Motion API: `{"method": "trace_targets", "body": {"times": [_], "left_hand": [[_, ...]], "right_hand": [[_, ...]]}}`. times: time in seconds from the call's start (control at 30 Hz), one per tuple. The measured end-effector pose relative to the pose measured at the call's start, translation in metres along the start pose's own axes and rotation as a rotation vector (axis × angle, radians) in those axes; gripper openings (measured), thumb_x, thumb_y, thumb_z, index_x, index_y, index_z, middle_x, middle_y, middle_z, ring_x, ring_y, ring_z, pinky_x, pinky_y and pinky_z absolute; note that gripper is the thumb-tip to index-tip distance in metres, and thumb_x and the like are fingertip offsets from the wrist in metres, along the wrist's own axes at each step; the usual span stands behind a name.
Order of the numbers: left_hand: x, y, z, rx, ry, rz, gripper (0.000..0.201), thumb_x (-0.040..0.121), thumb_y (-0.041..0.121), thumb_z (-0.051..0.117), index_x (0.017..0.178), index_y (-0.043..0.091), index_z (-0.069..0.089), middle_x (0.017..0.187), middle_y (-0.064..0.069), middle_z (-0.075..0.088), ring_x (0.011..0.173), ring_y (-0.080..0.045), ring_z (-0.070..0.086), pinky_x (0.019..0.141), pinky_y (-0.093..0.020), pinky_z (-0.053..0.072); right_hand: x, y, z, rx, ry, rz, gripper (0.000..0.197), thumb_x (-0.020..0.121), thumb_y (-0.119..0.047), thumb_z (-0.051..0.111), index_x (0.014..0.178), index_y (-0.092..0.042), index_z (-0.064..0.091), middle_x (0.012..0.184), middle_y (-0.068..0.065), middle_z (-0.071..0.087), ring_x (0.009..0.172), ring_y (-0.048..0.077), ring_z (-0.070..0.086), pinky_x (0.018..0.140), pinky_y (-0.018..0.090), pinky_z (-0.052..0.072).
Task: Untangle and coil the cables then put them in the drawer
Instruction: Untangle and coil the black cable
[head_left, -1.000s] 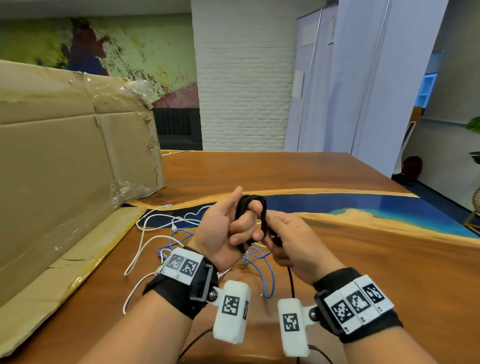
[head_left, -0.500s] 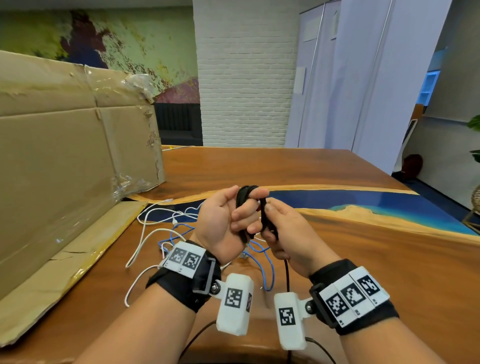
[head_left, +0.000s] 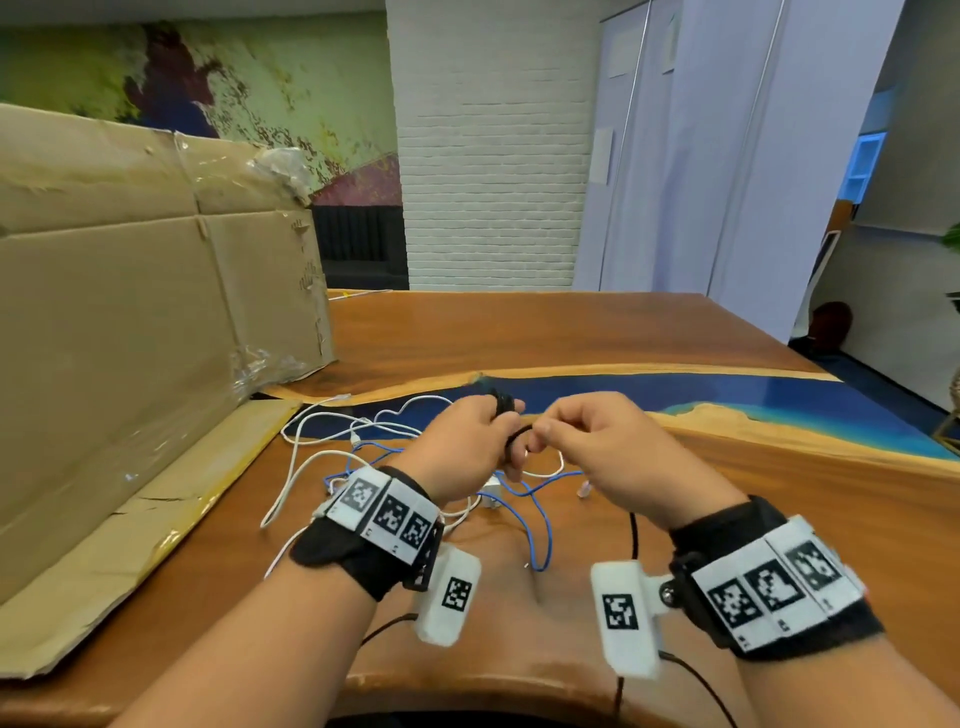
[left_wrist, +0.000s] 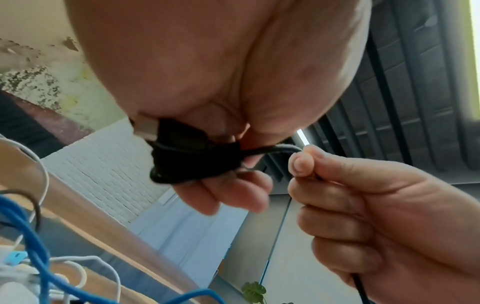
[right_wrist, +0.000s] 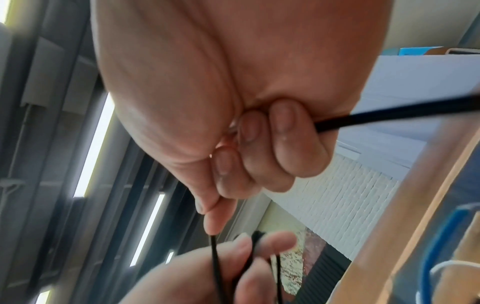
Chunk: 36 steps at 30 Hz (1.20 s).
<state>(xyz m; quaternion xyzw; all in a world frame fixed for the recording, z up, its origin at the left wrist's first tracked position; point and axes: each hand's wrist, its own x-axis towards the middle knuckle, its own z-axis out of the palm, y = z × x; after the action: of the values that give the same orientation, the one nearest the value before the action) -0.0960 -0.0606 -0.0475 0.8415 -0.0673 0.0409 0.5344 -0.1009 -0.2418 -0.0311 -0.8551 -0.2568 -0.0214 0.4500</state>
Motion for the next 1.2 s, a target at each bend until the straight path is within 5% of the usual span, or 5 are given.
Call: {"method": "trace_targets", "body": {"times": [0.3,0.53,0.7,0.87,1.2], "left_hand": [[-0.024,0.025,0.003,-0.582,-0.347,-0.048,0.063,0.107,0.041,0.033,0.081,0.0,0.072,0.048,0.005,0.011,0.039,-0.011,0.01,0.041,-0.023,0.03],[-0.016,0.023,0.008,-1.18,-0.182,0.023,0.048,0.107,0.034,0.033,0.106,0.0,0.068,0.054,0.008,0.018,0.039,-0.008,0.019,0.051,-0.023,0.041],[0.008,0.016,0.009,-0.612,0.167,0.061,0.024,0.108,0.013,0.039,0.125,0.004,0.054,0.064,0.003,0.042,0.055,-0.014,0.045,0.07,-0.032,0.05],[0.003,0.007,0.016,0.207,0.069,-0.037,0.02,0.104,0.027,0.045,0.095,0.017,0.059,0.08,-0.002,0.068,0.066,-0.02,0.063,0.072,-0.039,0.054],[-0.018,0.022,0.003,-0.406,-0.413,-0.114,0.06,0.102,0.048,0.041,0.075,0.003,0.071,0.047,0.005,0.014,0.039,-0.014,0.012,0.052,-0.035,0.02]], "right_hand": [[0.0,0.01,-0.017,0.331,0.167,-0.051,0.015,0.101,-0.008,0.059,0.1,-0.004,0.073,0.047,-0.019,0.056,0.044,-0.005,0.052,0.046,0.007,0.038],[-0.006,0.014,0.024,0.445,0.005,0.053,0.031,0.108,0.0,0.037,0.121,-0.002,0.065,0.052,-0.011,0.049,0.04,-0.002,0.039,0.046,0.014,0.034],[-0.012,0.028,0.031,0.094,-0.149,0.081,0.03,0.107,-0.014,0.046,0.099,-0.017,0.075,0.057,-0.006,0.046,0.052,0.009,0.039,0.054,0.024,0.032],[-0.009,0.021,0.008,0.133,0.024,-0.01,0.03,0.102,-0.02,0.058,0.075,-0.017,0.071,0.057,-0.009,0.051,0.054,0.008,0.04,0.055,0.026,0.034],[-0.001,0.035,-0.028,0.614,0.022,0.024,0.024,0.099,-0.002,0.057,0.094,-0.016,0.077,0.067,0.001,0.055,0.05,0.008,0.027,0.044,0.019,0.018]]}}
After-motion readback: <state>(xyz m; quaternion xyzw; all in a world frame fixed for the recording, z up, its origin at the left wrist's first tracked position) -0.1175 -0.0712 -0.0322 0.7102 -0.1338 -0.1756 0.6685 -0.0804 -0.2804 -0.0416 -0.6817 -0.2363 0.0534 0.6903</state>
